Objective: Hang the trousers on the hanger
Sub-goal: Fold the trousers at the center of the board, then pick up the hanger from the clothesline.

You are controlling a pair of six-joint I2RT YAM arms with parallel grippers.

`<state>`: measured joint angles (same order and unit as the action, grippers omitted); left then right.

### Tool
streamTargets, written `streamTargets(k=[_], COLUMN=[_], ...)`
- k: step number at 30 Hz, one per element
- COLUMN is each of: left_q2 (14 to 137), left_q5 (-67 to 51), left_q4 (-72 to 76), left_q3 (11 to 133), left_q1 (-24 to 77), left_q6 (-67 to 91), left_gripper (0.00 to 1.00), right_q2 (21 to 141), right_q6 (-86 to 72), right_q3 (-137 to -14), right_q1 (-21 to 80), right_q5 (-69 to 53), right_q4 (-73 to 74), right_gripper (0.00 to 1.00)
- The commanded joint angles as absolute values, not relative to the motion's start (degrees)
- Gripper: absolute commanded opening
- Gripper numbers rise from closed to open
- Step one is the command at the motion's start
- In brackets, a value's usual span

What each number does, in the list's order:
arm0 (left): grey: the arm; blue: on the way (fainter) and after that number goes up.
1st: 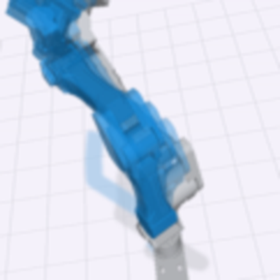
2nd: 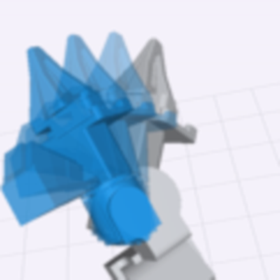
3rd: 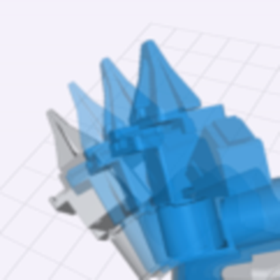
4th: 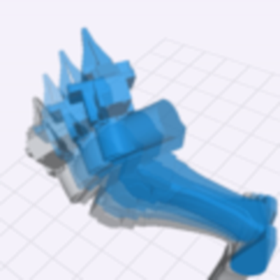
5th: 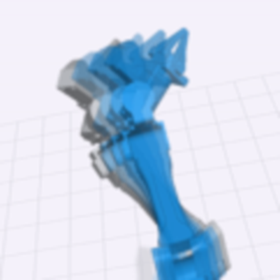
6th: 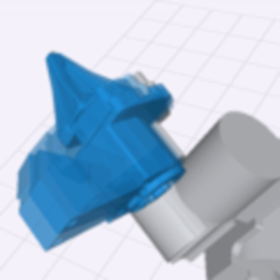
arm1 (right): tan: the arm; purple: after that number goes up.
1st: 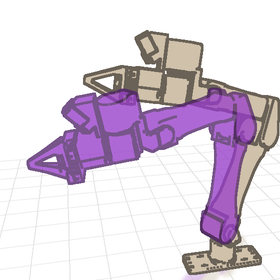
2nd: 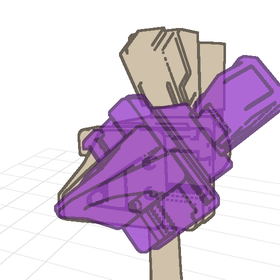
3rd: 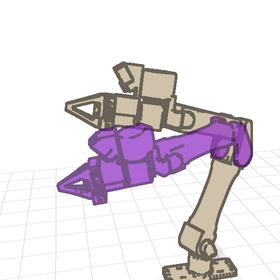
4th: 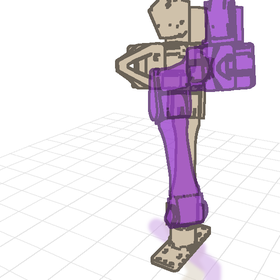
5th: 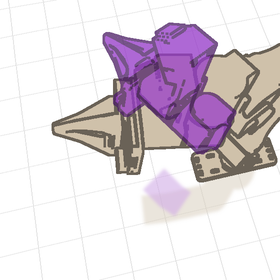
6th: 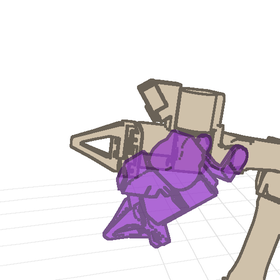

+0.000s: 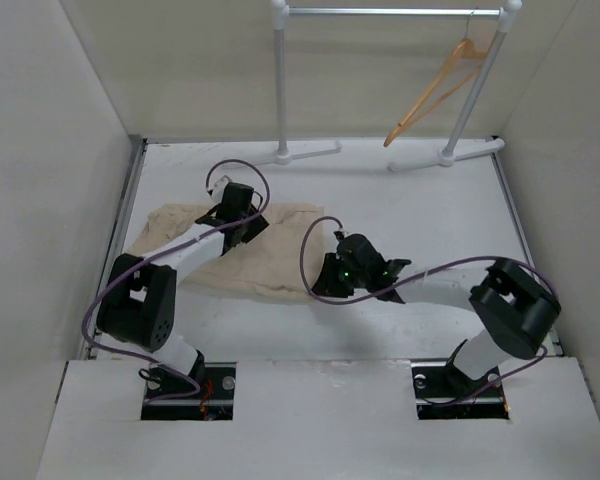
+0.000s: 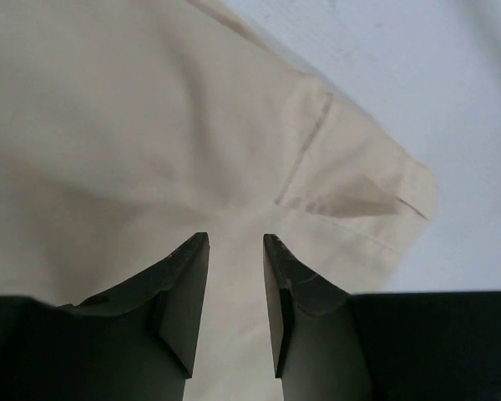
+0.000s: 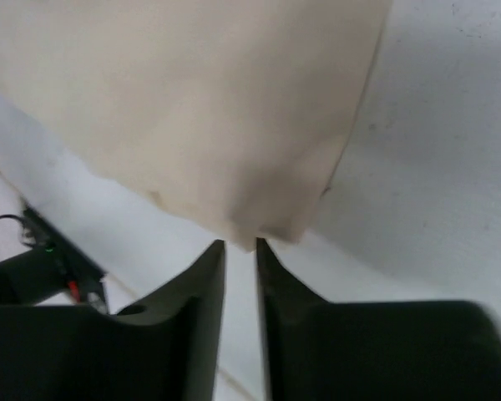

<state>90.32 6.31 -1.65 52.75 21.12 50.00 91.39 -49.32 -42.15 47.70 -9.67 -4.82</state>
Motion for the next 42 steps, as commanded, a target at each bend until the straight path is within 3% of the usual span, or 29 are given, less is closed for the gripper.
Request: streamTargets(k=[1,4,9,16,20,27,30,32,36,37,40,42], left_q2=[85.0,87.3,97.4,108.2,107.4,102.7,100.2,98.7,97.1,97.2,98.3,97.2], left_q5=[4.0,2.0,1.1,-1.8,0.4,1.7,2.2,2.2,5.9,7.9,14.3,17.6], left_q4=[-2.1,-1.3,1.5,2.1,4.7,5.7,5.5,4.4,-4.1,-7.6,-19.6,-23.1], left_q3=[56.9,59.6,68.0,73.1,70.6,75.5,76.6,76.9,78.5,79.6,85.4,87.2], left_q1=[22.9,23.5,23.5,26.0,25.4,25.1,25.3,25.7,28.2,29.2,32.7,34.6], left_q6=[48.9,48.6,48.3,48.2,48.3,46.9,45.8,44.1,39.0,37.5,34.1,34.0], left_gripper=[0.26,0.18,0.16,0.16,0.16,0.21,0.29,0.33,0.33,0.33,0.32,0.33], right_q2=[82.1,79.7,91.5,97.3,93.8,76.7,69.3,66.5,67.3,68.9,76.3,82.1], right_q6=[-47.9,-46.1,-46.1,-52.5,-53.3,-49.3,-46.2,-44.2,-39.2,-38.1,-35.4,-33.8], right_q3=[-43.7,-46.0,-51.5,-42.7,-41.8,-47.9,-53.4,-58.4,-71.1,-74.5,-85.0,-92.3], right_q1=[47.6,45.9,43.0,41.8,41.6,39.7,36.1,31.6,20.6,17.9,10.3,6.7], right_q5=[-9.9,-10.5,-13.4,-9.8,-9.8,-10.8,-9.9,-8.8,-8.5,-8.4,-8.6,-8.3], right_q4=[-1.6,-1.1,-4.4,-10.3,-10.3,2.6,9.7,13.4,16.7,17.1,18.0,19.7], right_gripper=[0.31,0.35,0.14,0.11,0.21,0.66,0.73,0.69,0.26,0.19,0.2,0.33])
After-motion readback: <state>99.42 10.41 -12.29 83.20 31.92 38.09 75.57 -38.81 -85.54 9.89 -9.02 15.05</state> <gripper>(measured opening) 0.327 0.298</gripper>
